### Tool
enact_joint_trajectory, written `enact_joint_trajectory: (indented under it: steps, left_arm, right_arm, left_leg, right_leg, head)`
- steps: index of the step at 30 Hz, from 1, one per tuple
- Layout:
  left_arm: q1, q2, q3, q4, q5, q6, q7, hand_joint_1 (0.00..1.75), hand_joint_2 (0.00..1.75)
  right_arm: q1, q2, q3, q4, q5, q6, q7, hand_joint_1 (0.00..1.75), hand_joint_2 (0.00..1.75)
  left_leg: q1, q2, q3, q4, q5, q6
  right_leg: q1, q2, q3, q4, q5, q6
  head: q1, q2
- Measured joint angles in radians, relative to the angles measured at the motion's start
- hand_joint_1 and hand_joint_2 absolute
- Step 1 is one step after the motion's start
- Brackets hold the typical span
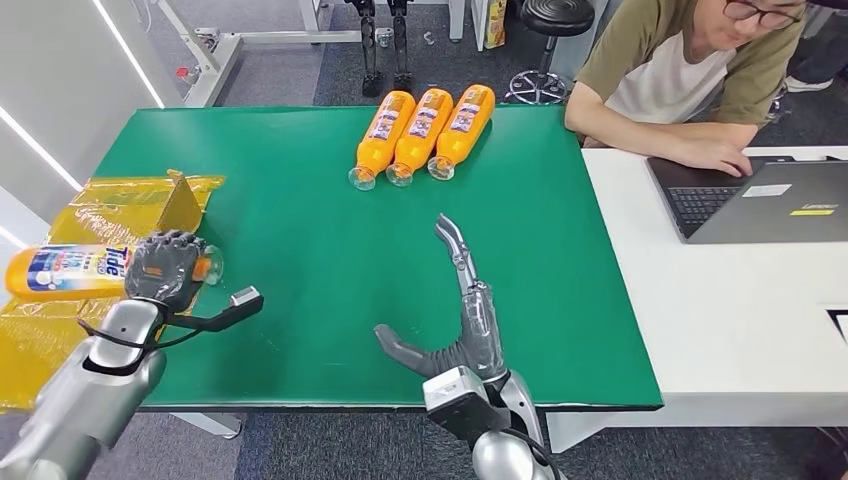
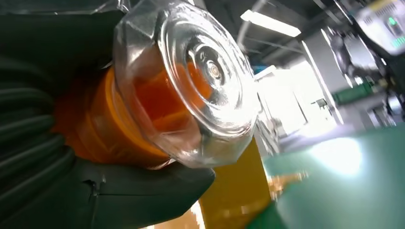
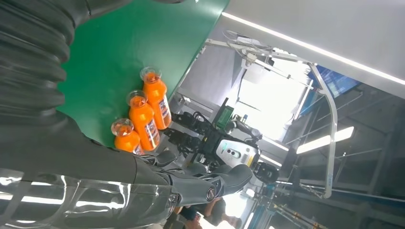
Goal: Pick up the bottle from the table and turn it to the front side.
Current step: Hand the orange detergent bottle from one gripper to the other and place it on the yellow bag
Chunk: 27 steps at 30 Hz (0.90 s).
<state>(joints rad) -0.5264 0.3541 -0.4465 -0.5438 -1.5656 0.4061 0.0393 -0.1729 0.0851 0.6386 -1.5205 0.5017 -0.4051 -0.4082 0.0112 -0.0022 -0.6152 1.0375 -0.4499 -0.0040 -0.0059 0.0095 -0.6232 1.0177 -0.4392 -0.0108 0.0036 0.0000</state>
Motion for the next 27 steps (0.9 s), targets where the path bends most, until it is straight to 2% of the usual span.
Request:
enact_joint_trajectory:
  steps: [5,10,11,12,14,15,16,21,27]
  left_arm:
    - [0.005,-0.01,-0.041,0.083,0.013,-0.008,-0.075,1.75,1.75]
    - [0.043,-0.035,-0.053,0.133,0.041,0.0,-0.131,1.75,1.75]
    - [0.046,-0.041,-0.053,0.139,0.048,0.0,-0.141,1.64,1.75]
    - [0.047,-0.046,-0.053,0.143,0.052,0.0,-0.148,1.43,1.75]
    - [0.048,-0.056,-0.053,0.15,0.059,0.003,-0.155,0.58,1.75]
    - [0.048,-0.061,-0.053,0.151,0.063,0.007,-0.156,0.24,1.75]
    - [0.049,-0.066,-0.052,0.152,0.068,0.011,-0.156,0.02,1.75]
    - [0.052,-0.096,-0.025,0.154,0.136,0.029,-0.171,0.0,1.75]
    - [0.052,-0.141,0.06,0.153,0.286,0.036,-0.275,0.0,1.75]
  right_arm:
    - [0.001,0.0,0.0,-0.009,0.001,0.006,-0.001,0.0,1.75]
    - [0.009,0.0,0.0,-0.02,0.006,0.02,0.001,0.0,1.75]
    - [0.011,0.0,0.0,-0.023,0.007,0.024,0.002,0.0,1.75]
    - [0.012,0.0,0.0,-0.025,0.007,0.027,0.003,0.0,1.75]
    - [0.015,0.0,0.0,-0.027,0.01,0.033,0.005,0.0,1.75]
    - [0.016,0.0,0.0,-0.027,0.011,0.036,0.006,0.0,1.75]
    - [0.017,0.0,0.0,-0.027,0.013,0.038,0.007,0.0,1.75]
    - [0.02,0.0,0.0,-0.026,0.021,0.038,0.008,0.0,1.75]
    - [0.023,0.0,0.0,-0.026,0.022,0.027,0.009,0.0,1.75]
  left_leg:
    - [0.0,0.0,0.0,0.0,0.0,0.0]
    - [0.0,0.0,0.0,0.0,0.0,0.0]
    - [0.0,-0.001,0.0,0.0,0.0,0.0]
    - [0.0,-0.001,0.0,0.0,0.0,0.0]
    - [0.0,-0.002,0.0,-0.001,0.0,0.0]
    - [0.0,-0.002,0.0,-0.001,0.0,0.0]
    - [0.0,-0.002,0.0,-0.001,0.0,0.0]
    - [0.0,-0.003,0.0,-0.001,0.0,0.0]
    - [0.0,-0.003,0.001,0.0,0.0,0.0]
  right_leg:
    - [0.0,0.0,0.0,0.0,0.0,0.0]
    - [0.0,0.0,0.0,0.0,0.0,0.0]
    - [0.0,-0.001,0.0,0.0,0.0,0.0]
    - [0.0,-0.001,0.0,0.0,-0.001,0.001]
    - [0.0,-0.002,0.001,0.0,-0.001,0.001]
    - [0.0,-0.002,0.001,0.0,-0.001,0.001]
    - [0.0,-0.003,0.001,0.0,-0.001,0.001]
    - [0.0,-0.004,0.002,0.0,-0.001,0.001]
    - [0.0,-0.004,0.002,0.0,0.0,0.001]
  head:
    - [0.0,0.0]
    - [0.0,0.0]
    - [0.0,0.0]
    - [0.0,0.0]
    - [0.0,0.0]
    - [0.0,0.0]
    - [0.0,0.0]
    - [0.0,0.0]
    - [0.0,0.0]
